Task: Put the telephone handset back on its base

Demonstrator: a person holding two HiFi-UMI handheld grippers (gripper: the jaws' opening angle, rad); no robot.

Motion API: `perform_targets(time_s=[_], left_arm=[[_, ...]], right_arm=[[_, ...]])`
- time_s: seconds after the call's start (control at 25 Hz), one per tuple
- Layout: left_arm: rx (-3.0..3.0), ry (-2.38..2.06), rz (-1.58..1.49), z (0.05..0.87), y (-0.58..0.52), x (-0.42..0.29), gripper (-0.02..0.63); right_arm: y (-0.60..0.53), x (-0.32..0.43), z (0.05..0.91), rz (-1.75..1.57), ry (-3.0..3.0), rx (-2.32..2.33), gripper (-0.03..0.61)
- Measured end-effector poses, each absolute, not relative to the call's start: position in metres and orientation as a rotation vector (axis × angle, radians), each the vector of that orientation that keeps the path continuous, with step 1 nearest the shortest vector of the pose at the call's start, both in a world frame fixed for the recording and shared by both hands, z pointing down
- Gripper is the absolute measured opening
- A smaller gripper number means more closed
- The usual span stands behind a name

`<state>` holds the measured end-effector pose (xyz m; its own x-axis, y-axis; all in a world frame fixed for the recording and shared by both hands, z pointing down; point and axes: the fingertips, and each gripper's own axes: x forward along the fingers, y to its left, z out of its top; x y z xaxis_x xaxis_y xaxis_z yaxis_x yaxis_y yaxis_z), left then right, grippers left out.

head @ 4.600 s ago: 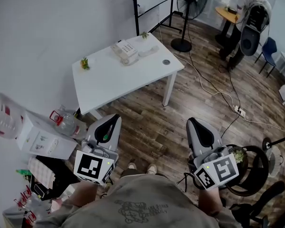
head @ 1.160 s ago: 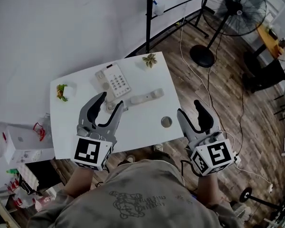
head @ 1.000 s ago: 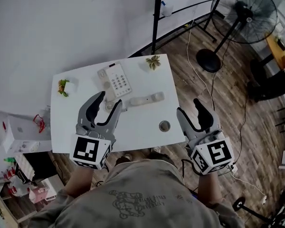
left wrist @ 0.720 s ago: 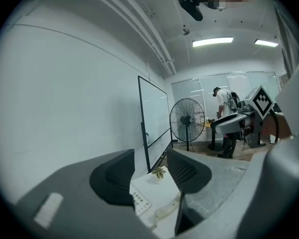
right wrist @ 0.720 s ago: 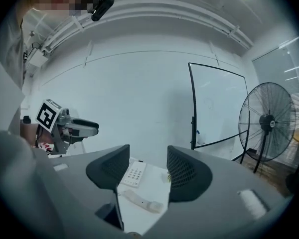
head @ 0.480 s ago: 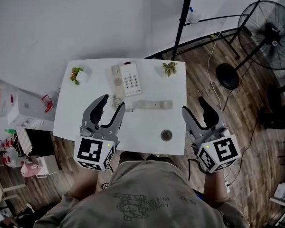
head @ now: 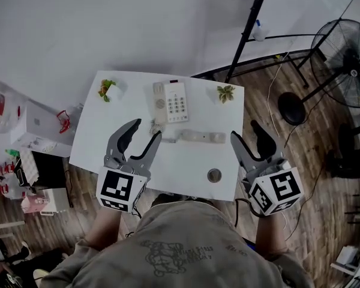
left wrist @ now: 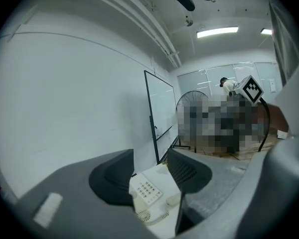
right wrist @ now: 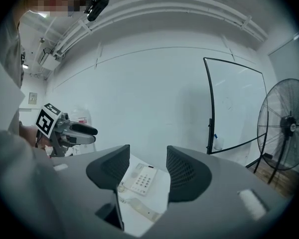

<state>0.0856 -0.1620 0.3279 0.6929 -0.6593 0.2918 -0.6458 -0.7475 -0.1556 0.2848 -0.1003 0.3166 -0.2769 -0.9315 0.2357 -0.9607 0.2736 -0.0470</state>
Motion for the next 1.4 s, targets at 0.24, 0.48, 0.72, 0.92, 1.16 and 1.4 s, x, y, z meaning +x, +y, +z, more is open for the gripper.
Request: perform_targets(time_s=[0.24, 0.48, 0.72, 0.92, 1.16, 1.4], left_arm=[[-2.868, 1.035, -0.517, 0.329, -0.179, 0.082, 0.203], [-2.853, 0.825, -0.614, 0.35, -0.191, 0.104, 0.217], [-2.825, 0.549, -0.751, 0.384, -0.191, 0.137, 0.23], [-2.751, 0.362, -0.956, 0.438, -0.188, 0.158, 0.252], [-2.737, 0.221, -1.132, 0.501, -0.189, 0.174, 0.265], [-2.723, 0.08, -1.329, 0.576, -0.189, 0.182, 0.295]], right_arm=[[-0.107, 0.273, 0.324, 0.321, -2.354, 1.809, 0.245], [-0.112, 0.278, 0.341, 0.383, -2.3, 1.833, 0.245], [-0.117, 0.282, 0.36, 0.493, -2.299, 1.845, 0.247], [-0.121, 0.275, 0.384, 0.577, -2.291, 1.813, 0.247], [-0.12, 0.265, 0.416, 0.689, -2.259, 1.762, 0.248], [-0.121, 0.253, 0.445, 0.776, -2.235, 1.713, 0.249]])
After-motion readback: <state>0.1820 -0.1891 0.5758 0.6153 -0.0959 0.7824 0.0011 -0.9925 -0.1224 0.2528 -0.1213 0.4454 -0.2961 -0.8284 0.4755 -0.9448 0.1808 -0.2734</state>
